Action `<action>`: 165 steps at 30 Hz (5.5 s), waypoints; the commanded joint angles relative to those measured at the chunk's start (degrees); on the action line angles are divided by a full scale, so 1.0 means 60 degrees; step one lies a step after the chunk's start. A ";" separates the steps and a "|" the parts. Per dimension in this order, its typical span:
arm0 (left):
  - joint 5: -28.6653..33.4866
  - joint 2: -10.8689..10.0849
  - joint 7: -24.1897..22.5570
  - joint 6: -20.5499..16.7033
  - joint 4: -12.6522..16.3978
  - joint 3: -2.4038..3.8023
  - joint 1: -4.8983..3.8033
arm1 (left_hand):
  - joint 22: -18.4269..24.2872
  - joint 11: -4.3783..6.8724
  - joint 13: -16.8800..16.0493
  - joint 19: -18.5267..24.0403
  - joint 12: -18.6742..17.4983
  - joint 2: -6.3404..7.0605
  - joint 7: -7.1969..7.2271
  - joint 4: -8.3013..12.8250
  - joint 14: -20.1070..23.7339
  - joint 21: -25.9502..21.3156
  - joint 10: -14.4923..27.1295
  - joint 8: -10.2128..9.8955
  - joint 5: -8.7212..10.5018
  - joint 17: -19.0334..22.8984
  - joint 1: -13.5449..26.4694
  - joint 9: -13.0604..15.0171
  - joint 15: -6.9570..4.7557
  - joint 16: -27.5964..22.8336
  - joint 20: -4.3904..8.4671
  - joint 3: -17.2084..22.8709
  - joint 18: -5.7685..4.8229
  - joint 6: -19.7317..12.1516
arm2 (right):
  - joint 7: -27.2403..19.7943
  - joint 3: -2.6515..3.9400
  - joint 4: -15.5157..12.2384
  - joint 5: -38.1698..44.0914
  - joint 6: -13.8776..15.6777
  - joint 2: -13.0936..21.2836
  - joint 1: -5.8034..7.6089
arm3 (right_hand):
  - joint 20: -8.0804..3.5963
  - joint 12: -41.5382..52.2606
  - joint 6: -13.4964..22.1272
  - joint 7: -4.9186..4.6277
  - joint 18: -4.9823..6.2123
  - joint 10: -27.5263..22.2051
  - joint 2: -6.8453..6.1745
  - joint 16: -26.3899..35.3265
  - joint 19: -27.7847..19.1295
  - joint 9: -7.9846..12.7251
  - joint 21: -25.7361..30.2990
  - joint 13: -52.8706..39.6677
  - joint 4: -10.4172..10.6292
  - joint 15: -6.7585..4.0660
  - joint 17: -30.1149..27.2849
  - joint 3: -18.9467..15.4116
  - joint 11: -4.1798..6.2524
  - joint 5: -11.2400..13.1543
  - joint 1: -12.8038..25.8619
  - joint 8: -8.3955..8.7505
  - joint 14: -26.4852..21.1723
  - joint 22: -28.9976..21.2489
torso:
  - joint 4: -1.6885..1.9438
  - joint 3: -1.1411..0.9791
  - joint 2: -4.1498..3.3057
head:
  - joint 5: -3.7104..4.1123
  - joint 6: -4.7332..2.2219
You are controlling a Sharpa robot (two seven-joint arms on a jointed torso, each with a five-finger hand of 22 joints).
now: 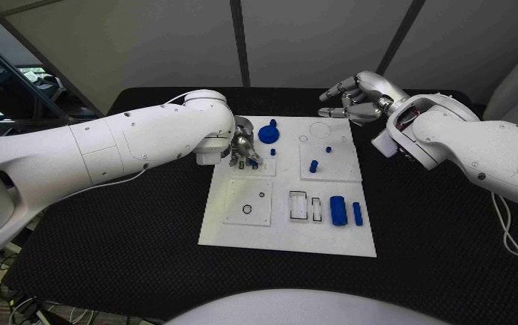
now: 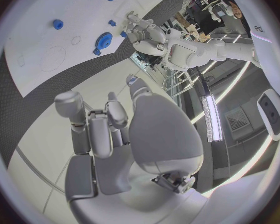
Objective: Assemble the parts on the task board
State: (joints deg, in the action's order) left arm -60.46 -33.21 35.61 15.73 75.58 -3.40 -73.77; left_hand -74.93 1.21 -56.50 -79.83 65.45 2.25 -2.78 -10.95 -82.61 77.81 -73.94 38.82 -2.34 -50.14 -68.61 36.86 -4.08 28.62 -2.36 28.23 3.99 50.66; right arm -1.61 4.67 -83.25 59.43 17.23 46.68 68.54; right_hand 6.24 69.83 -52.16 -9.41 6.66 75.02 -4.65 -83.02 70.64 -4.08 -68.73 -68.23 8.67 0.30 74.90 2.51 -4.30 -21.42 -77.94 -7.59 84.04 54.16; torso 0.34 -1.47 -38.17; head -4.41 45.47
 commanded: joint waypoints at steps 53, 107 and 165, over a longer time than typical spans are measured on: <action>-0.0207 0.0105 0.0099 0.0645 -0.0082 -0.0112 0.0035 | -0.0238 0.0012 -0.0077 -0.0081 0.0085 -0.0022 0.0018 0.1634 -0.0024 0.0075 -0.0145 0.0025 -0.0064 -0.0040 0.0063 -0.0004 0.0009 0.0067 0.0002 0.1447 -0.0037 0.0040 | -0.0156 0.0004 0.0151 -0.0010 -0.0324 -0.0104 0.0013 | -0.0039 0.0004 0.0057 0.0031 0.0053 -0.0050 0.0044 0.0055 -0.0030 0.0006 0.0041 -0.0015 0.0087 -0.0083 0.0552 -0.0027 0.0024 -0.0053 0.0065 -0.0071 0.0530 -0.0006 | -0.0003 -0.0009 0.0012 | -0.0011 0.0072; -0.0091 0.0357 0.0099 0.0696 -0.0606 -0.0116 0.0029 | -0.0368 0.0033 0.0041 -0.0148 0.0027 0.0279 0.0084 0.0425 -0.0048 0.0082 -0.0141 -0.0070 -0.0058 -0.0123 0.2680 -0.0149 0.0000 0.0037 0.0004 -0.0734 -0.0055 0.0569 | -0.0190 0.0004 0.0129 -0.0009 -0.0223 -0.0038 0.0014 | -0.0040 -0.0051 0.0063 0.0033 0.0066 -0.0098 0.0040 0.0086 -0.0060 0.0007 0.0089 0.0052 0.0101 -0.0085 0.0510 -0.0042 0.0026 -0.0062 0.0058 -0.0075 0.0521 -0.0077 | 0.0005 0.0000 0.0013 | 0.0016 -0.0004; -0.1356 0.0582 -0.0085 0.1435 -0.2490 0.1065 -0.0411 | 0.0131 -0.0476 0.1013 0.0321 -0.0557 -0.0097 -0.0525 -0.0483 0.0212 -0.0612 0.0677 -0.1975 -0.0088 0.0134 0.1557 -0.1504 0.0373 -0.0494 -0.0358 -0.3544 0.0121 -0.0295 | -0.0219 0.0000 0.0354 0.0024 -0.0265 -0.0020 -0.0002 | -0.0046 -0.0015 0.0071 0.0035 0.0062 -0.0087 0.0079 0.0090 -0.0036 0.0007 0.0096 0.0030 0.0106 -0.0090 0.0524 -0.0023 0.0032 -0.0200 -0.0025 -0.0091 0.0527 -0.0064 | 0.0016 0.0005 0.0005 | -0.0156 -0.0241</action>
State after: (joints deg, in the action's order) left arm -66.90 -29.85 35.59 22.43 61.01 2.99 -76.22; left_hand -74.10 -1.66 -50.46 -78.29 62.31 1.52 -5.83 -13.73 -81.49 74.26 -70.23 27.15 -2.64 -49.41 -59.00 27.87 -1.94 25.95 -4.33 7.26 4.00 48.43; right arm -2.33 4.65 -81.07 59.44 15.61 46.62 68.45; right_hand 6.04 69.83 -51.97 -9.22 6.67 74.81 -4.65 -82.83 70.44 -4.08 -68.50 -68.00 9.11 0.30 74.94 2.26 -4.09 -22.48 -77.94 -7.77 84.04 53.77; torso 0.31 -1.43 -38.18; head -5.36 44.02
